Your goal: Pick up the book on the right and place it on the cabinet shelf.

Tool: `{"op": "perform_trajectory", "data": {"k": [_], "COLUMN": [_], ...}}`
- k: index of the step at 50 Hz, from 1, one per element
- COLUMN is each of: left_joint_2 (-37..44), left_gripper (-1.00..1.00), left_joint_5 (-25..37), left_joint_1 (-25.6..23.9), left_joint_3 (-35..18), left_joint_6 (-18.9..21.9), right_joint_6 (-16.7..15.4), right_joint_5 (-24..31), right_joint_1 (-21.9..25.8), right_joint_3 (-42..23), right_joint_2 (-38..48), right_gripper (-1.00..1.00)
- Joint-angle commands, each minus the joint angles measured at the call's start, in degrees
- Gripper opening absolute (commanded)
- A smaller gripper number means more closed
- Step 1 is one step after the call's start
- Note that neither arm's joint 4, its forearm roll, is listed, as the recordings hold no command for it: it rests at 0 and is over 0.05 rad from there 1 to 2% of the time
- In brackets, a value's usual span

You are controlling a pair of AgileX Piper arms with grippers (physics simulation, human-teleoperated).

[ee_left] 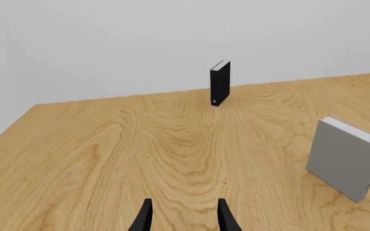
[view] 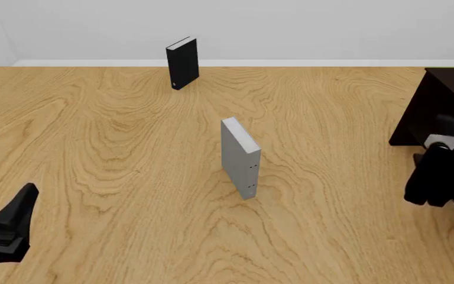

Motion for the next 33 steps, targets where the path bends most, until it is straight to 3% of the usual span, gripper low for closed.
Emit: {"op": "perform_trajectory", "data": {"k": [1,19,33], "left_joint_2": [-1.05,-1.49,-1.49], "left_gripper": [1.00,1.00,1.00], "left_joint_5": [0.73,1.11,0.90], "left_joint_1": [0.14,0.08,0.07], "left_joint_3": [-0.01,-0.01,-0.02], "left_joint_6": [-0.41,-0.27,-0.38], "right_joint_6": [-2.06,-2.25,-2.78], "right_joint_5": [7.74,18.94,24.35], "right_joint_1": [1.48,3.37,5.06], "right_joint_3": [-0.83,-3.56,-4.46], "right_joint_2": [-7.91,-18.26,-23.55], "right_gripper": [1.00,1.00,1.00]}}
